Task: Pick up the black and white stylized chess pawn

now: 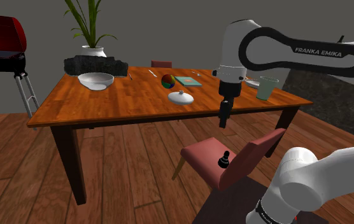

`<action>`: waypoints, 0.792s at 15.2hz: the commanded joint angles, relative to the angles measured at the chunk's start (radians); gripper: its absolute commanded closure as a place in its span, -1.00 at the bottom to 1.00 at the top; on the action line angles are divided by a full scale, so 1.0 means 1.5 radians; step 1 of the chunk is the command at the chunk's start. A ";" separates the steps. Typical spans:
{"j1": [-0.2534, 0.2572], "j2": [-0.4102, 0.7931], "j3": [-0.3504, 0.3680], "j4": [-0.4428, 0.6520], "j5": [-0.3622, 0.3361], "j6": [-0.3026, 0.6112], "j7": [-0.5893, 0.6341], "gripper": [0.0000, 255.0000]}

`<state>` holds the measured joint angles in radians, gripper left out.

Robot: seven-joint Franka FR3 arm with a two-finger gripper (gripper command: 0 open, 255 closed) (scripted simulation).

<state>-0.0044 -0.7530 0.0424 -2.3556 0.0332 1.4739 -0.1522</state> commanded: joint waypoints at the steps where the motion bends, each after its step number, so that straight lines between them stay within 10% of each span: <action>1: 0.000 0.000 0.000 0.000 0.000 0.000 0.000 -1.00; 12: -0.046 -0.020 -0.125 -0.200 -0.092 0.183 -0.149 -1.00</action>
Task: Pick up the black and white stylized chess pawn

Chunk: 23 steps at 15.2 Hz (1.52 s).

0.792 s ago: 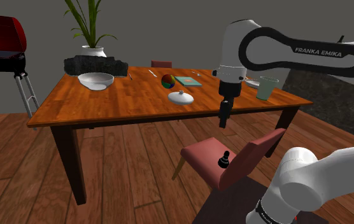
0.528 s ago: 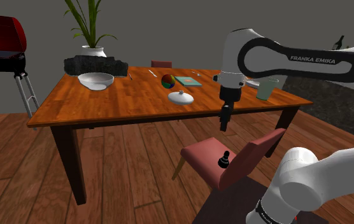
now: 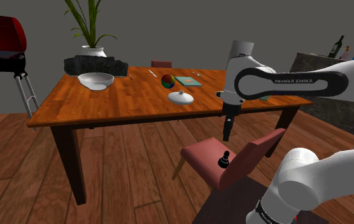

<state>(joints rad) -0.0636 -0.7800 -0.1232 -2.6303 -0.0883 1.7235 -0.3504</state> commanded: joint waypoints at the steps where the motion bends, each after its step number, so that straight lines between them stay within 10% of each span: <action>1: -0.013 0.004 -0.027 -0.030 -0.021 0.036 -0.030 -1.00; 14: -0.072 0.216 -0.209 -0.111 -0.124 0.337 -0.212 -1.00; 23: -0.063 0.292 -0.229 -0.135 -0.120 0.436 -0.220 -1.00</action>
